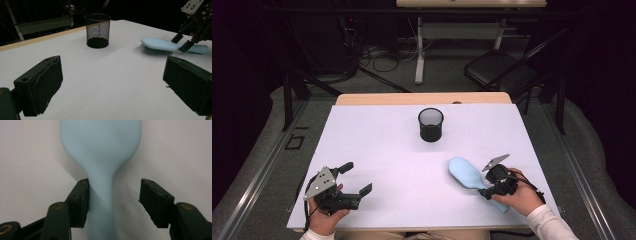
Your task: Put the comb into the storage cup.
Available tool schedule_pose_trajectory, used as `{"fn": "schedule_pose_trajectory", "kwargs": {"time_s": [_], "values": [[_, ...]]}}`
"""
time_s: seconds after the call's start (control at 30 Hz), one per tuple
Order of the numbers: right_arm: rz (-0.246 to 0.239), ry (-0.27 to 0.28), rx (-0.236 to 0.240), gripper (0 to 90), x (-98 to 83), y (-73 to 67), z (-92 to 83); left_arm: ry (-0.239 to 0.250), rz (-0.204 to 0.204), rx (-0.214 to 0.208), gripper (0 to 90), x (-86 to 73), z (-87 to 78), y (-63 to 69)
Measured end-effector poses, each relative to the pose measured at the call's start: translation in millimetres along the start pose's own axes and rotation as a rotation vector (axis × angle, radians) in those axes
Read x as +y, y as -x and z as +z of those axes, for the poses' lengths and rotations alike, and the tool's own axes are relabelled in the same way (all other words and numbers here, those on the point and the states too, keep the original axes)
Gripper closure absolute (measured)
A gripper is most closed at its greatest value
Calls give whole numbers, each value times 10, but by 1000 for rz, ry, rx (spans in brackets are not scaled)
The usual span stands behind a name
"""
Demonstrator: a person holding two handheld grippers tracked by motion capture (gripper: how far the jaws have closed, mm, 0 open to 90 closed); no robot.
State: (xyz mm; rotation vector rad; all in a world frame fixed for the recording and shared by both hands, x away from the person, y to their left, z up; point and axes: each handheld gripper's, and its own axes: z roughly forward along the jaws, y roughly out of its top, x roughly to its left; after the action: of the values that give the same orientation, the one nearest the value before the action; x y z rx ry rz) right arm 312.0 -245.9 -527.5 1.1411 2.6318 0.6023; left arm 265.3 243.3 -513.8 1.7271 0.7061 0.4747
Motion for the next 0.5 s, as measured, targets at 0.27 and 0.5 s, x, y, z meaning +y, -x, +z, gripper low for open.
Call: {"fn": "schedule_pose_trajectory", "kwargs": {"time_s": [0.27, 0.5], "values": [[-2, -16, -3, 489, 15, -40, 7, -2, 0, 2, 27, 0, 0, 3], [-6, 10, -6, 509, 15, -60, 49, -1, 0, 2, 27, -1, 0, 3]]}}
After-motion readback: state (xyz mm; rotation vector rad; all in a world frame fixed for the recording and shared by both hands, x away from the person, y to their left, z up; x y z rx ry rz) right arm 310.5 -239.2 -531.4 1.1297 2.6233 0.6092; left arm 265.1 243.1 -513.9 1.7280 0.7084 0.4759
